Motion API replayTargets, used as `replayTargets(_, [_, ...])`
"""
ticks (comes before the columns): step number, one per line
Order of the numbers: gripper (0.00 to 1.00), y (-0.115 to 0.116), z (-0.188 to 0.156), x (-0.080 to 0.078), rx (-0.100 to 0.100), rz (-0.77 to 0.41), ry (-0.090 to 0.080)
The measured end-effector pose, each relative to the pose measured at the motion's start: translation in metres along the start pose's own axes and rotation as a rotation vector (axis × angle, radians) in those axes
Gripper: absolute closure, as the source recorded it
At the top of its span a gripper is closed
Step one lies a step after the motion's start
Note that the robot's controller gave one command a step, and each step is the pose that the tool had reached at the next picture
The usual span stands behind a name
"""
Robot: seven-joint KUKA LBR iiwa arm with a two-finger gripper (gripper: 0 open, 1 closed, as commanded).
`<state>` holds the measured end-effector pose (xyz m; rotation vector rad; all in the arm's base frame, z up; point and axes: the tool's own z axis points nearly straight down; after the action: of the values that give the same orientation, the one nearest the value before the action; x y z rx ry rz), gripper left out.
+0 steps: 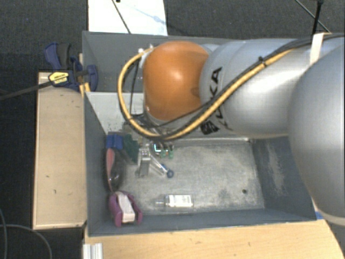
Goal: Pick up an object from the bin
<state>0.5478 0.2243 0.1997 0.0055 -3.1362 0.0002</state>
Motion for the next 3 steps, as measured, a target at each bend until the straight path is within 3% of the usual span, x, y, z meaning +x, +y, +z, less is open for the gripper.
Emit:
replayTargets(1, [0.00,-0.059,0.054,0.038,0.003,0.030,0.002])
replayTargets(2, [0.00,-0.114,0.114,0.070,0.001,-0.204,-0.011])
replayTargets(3, [1.00,-0.113,0.113,0.071,-0.001,-0.199,-0.010])
